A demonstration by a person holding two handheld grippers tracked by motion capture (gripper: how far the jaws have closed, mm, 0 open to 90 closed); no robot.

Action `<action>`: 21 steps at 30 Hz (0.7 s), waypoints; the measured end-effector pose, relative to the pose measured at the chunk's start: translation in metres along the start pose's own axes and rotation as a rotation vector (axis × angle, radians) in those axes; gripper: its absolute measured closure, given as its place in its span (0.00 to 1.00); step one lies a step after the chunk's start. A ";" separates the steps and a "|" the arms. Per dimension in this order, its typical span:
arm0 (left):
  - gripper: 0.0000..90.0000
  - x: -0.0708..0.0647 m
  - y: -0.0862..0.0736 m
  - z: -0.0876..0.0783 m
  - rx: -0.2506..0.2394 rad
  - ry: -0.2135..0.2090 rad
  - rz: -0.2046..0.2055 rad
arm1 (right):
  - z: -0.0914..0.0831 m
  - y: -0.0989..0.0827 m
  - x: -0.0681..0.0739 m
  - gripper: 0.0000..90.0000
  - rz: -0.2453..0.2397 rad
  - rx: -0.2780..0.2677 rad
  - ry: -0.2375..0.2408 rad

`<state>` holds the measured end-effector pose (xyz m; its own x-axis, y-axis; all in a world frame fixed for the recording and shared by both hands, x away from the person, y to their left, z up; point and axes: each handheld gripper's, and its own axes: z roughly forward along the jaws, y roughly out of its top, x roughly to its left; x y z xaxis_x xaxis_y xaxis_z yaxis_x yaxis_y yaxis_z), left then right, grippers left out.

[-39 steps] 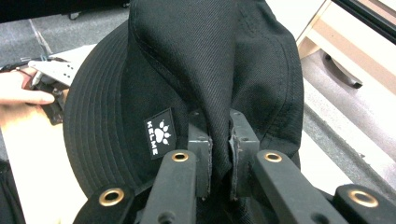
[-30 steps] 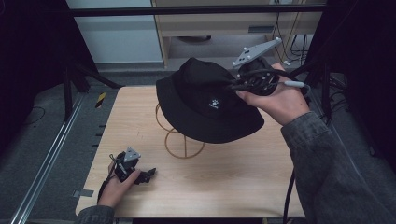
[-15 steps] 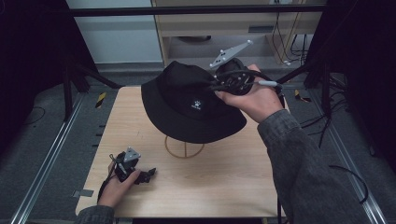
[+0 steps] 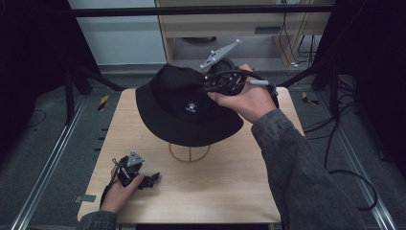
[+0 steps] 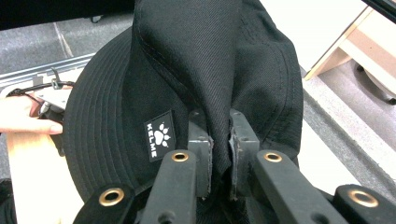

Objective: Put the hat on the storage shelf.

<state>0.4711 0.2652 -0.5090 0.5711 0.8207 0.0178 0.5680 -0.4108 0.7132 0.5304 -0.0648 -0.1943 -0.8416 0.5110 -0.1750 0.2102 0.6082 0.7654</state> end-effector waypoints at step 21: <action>0.00 0.000 0.000 0.000 0.003 -0.001 0.003 | 0.033 0.007 0.001 0.91 0.000 0.053 0.028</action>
<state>0.4711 0.2654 -0.5089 0.5735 0.8190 0.0191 0.5679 -0.4143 0.7112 0.5474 -0.0399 -0.2099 -0.8549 0.4944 -0.1571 0.2359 0.6402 0.7311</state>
